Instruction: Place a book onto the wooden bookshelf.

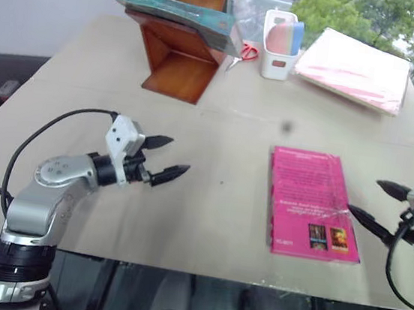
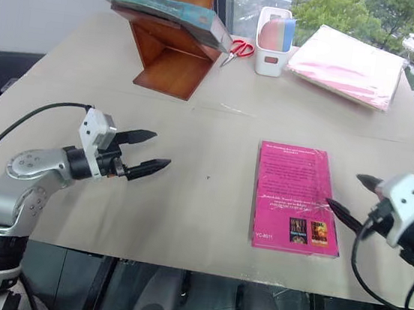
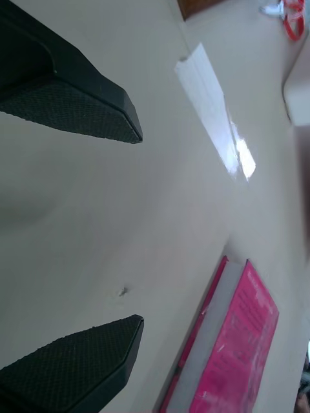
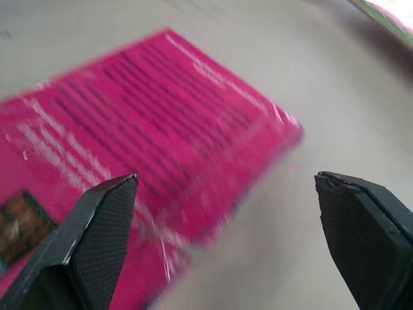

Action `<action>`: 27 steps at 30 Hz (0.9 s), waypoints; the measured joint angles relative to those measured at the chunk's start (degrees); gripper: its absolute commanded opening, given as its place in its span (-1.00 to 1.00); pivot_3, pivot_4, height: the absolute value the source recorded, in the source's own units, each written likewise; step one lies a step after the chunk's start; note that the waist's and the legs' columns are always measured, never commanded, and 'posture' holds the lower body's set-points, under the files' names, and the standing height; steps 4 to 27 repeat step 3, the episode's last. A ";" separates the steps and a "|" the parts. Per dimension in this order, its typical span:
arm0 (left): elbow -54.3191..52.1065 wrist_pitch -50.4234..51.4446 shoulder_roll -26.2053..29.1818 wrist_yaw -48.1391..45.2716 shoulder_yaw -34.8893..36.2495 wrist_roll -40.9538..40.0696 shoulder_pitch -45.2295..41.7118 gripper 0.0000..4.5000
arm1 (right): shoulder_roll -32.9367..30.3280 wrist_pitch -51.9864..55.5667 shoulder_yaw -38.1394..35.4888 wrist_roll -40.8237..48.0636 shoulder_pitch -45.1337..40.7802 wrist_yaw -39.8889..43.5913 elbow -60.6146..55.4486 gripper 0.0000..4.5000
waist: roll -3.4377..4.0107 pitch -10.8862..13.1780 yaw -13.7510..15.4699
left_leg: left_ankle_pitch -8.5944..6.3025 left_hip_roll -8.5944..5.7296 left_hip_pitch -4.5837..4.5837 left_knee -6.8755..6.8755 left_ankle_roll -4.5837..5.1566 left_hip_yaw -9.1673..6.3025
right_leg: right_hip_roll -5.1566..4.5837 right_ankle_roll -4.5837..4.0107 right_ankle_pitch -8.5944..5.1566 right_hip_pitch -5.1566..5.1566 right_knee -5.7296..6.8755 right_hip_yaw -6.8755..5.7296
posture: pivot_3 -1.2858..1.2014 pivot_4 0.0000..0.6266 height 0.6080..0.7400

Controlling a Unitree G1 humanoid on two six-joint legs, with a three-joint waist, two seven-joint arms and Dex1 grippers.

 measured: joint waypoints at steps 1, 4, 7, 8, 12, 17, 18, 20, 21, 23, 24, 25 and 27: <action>0.00 -0.01 0.29 -0.47 0.00 -0.05 0.42 0.98 | -0.19 0.32 -0.61 -0.12 0.59 0.00 0.08 1.00 | 0.00 0.00 -0.04 | 0.00 0.00 0.00 0.00 0.00 0.01 | 0.00 0.00 0.00 0.00 0.00 0.01 | 0.03 -0.52 1.00; 0.00 -0.01 0.40 -0.88 0.00 -0.49 0.60 0.98 | -0.46 0.84 -1.33 -0.26 0.87 -0.04 0.44 1.00 | -0.01 0.00 -0.03 | 0.00 0.00 -0.01 0.00 0.00 0.01 | 0.00 0.01 0.00 -0.01 -0.01 0.02 | 0.03 -0.52 1.00; 0.00 -0.01 0.40 -0.88 0.00 -0.49 0.60 0.98 | -0.46 0.84 -1.33 -0.26 0.87 -0.04 0.44 1.00 | -0.01 0.00 -0.03 | 0.00 0.00 -0.01 0.00 0.00 0.01 | 0.00 0.01 0.00 -0.01 -0.01 0.02 | 0.03 -0.52 1.00; 0.00 -0.01 0.40 -0.88 0.00 -0.49 0.60 0.98 | -0.46 0.84 -1.33 -0.26 0.87 -0.04 0.44 1.00 | -0.01 0.00 -0.03 | 0.00 0.00 -0.01 0.00 0.00 0.01 | 0.00 0.01 0.00 -0.01 -0.01 0.02 | 0.03 -0.52 1.00; 0.00 -0.01 0.40 -0.88 0.00 -0.49 0.60 0.98 | -0.46 0.84 -1.33 -0.26 0.87 -0.04 0.44 1.00 | -0.01 0.00 -0.03 | 0.00 0.00 -0.01 0.00 0.00 0.01 | 0.00 0.01 0.00 -0.01 -0.01 0.02 | 0.03 -0.52 1.00; 0.00 -0.01 0.40 -0.88 0.00 -0.49 0.60 0.98 | -0.46 0.84 -1.33 -0.26 0.87 -0.04 0.44 1.00 | -0.01 0.00 -0.03 | 0.00 0.00 -0.01 0.00 0.00 0.01 | 0.00 0.01 0.00 -0.01 -0.01 0.02 | 0.03 -0.52 1.00; 0.00 -0.01 0.40 -0.88 0.00 -0.49 0.60 0.98 | -0.46 0.84 -1.33 -0.26 0.87 -0.04 0.44 1.00 | -0.01 0.00 -0.03 | 0.00 0.00 -0.01 0.00 0.00 0.01 | 0.00 0.01 0.00 -0.01 -0.01 0.02 | 0.03 -0.52 1.00; 0.00 -0.01 0.40 -0.88 0.00 -0.49 0.60 0.98 | -0.46 0.84 -1.33 -0.26 0.87 -0.04 0.44 1.00 | -0.01 0.00 -0.03 | 0.00 0.00 -0.01 0.00 0.00 0.01 | 0.00 0.01 0.00 -0.01 -0.01 0.02 | 0.03 -0.52 1.00; 0.00 -0.01 0.40 -0.88 0.00 -0.49 0.60 0.98 | -0.46 0.84 -1.33 -0.26 0.87 -0.04 0.44 1.00 | -0.01 0.00 -0.03 | 0.00 0.00 -0.01 0.00 0.00 0.01 | 0.00 0.01 0.00 -0.01 -0.01 0.02 | 0.03 -0.52 1.00; 0.00 -0.01 0.40 -0.88 0.00 -0.49 0.60 0.98 | -0.46 0.84 -1.33 -0.26 0.87 -0.04 0.44 1.00 | -0.01 0.00 -0.03 | 0.00 0.00 -0.01 0.00 0.00 0.01 | 0.00 0.01 0.00 -0.01 -0.01 0.02 | 0.03 -0.52 1.00; 0.00 -0.01 0.40 -0.88 0.00 -0.49 0.60 0.98 | -0.46 0.84 -1.33 -0.26 0.87 -0.04 0.44 1.00 | -0.01 0.00 -0.03 | 0.00 0.00 -0.01 0.00 0.00 0.01 | 0.00 0.01 0.00 -0.01 -0.01 0.02 | 0.03 -0.52 1.00; 0.00 -0.01 0.40 -0.88 0.00 -0.49 0.60 0.98 | -0.46 0.84 -1.33 -0.26 0.87 -0.04 0.44 1.00 | -0.01 0.00 -0.03 | 0.00 0.00 -0.01 0.00 0.00 0.01 | 0.00 0.01 0.00 -0.01 -0.01 0.02 | 0.03 -0.52 1.00; 0.00 -0.01 0.40 -0.88 0.00 -0.49 0.60 0.98 | -0.46 0.84 -1.33 -0.26 0.87 -0.04 0.44 1.00 | -0.01 0.00 -0.03 | 0.00 0.00 -0.01 0.00 0.00 0.01 | 0.00 0.01 0.00 -0.01 -0.01 0.02 | 0.03 -0.52 1.00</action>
